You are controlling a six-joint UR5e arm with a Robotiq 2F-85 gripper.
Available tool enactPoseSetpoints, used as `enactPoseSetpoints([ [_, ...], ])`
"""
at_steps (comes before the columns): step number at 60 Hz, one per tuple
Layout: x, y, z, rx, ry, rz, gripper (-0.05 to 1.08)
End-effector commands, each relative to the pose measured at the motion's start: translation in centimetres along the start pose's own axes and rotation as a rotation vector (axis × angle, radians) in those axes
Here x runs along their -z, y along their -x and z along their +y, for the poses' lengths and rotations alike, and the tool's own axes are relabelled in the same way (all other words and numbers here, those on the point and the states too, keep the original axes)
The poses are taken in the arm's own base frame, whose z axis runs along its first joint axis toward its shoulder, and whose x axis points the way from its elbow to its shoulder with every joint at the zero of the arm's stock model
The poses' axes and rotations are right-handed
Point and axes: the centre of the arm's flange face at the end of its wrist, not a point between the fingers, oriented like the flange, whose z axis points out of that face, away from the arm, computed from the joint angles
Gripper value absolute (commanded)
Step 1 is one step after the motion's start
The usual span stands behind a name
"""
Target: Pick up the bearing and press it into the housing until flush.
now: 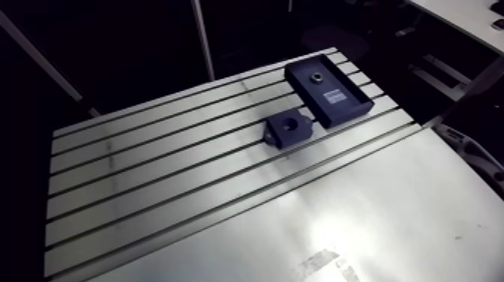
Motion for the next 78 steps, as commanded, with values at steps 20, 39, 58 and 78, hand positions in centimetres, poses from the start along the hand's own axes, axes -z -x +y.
enactPoseSetpoints([
  [20,-3.5,-0.3,3.2,-0.050,-0.001,0.005,0.01],
  [39,-6.1,0.0,4.2,-0.063,-0.013,-0.014,0.01],
  [58,-8.3,0.0,4.9,-0.063,-0.027,-0.043,0.03],
  [78,-9.0,0.2,5.0,-0.064,-0.024,-0.036,0.07],
])
